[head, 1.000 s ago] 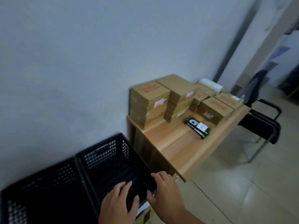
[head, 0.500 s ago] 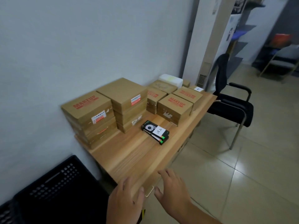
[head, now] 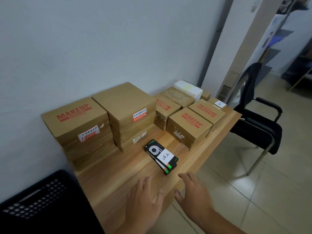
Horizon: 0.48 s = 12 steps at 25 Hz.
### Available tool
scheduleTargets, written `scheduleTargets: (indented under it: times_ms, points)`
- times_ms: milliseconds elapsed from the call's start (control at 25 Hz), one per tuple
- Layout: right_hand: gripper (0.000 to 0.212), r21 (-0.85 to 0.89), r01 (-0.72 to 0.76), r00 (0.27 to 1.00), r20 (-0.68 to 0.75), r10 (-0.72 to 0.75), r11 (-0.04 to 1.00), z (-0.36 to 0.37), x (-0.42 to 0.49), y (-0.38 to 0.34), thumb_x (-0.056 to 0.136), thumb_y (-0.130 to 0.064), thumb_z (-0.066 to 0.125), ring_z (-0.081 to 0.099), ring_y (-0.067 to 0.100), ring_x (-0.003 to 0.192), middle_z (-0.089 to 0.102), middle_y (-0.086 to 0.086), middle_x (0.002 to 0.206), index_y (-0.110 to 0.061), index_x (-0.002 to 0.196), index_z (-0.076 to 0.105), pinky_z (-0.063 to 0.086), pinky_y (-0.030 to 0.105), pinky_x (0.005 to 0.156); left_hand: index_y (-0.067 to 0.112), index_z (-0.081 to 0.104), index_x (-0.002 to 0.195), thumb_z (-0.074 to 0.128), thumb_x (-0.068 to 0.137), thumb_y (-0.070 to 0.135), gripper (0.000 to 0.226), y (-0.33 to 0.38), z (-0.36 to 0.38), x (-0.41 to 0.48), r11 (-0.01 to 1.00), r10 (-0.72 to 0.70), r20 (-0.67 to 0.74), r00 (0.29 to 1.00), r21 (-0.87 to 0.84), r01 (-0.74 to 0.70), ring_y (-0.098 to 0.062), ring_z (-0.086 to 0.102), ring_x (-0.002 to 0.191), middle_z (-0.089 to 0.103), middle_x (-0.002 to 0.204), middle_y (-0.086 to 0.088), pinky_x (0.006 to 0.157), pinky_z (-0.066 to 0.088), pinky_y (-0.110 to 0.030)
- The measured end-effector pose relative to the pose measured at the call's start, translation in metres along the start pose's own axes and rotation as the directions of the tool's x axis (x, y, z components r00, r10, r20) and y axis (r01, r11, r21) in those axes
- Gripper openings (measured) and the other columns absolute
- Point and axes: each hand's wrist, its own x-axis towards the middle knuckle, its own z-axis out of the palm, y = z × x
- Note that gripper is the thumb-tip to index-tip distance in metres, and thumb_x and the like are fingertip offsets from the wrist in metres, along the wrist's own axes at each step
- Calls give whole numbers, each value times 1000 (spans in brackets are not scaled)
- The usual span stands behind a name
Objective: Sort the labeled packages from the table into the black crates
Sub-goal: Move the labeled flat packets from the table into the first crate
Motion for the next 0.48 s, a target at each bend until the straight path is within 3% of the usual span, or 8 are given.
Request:
scheduleTargets:
  times_ms: [160, 480]
  points:
    - [53, -8, 25, 999, 42, -25, 1000, -3, 54, 5, 93, -41, 57, 47, 12, 127, 49, -11, 135, -30, 143, 45, 42, 27, 103, 36, 30, 153, 41, 94, 60, 64, 2, 10, 38, 998, -40, 3, 999, 41, 40, -8, 39, 139, 34, 154, 17, 114, 32, -31]
    - [54, -29, 247, 954, 182, -237, 969, 13, 167, 21, 92, -45, 59, 48, 14, 124, 49, -7, 134, -29, 141, 44, 45, 31, 100, 33, 37, 151, 41, 97, 59, 61, 12, 31, 107, 955, -249, -89, 964, 143, 260, -11, 44, 134, 44, 146, 13, 115, 30, -29]
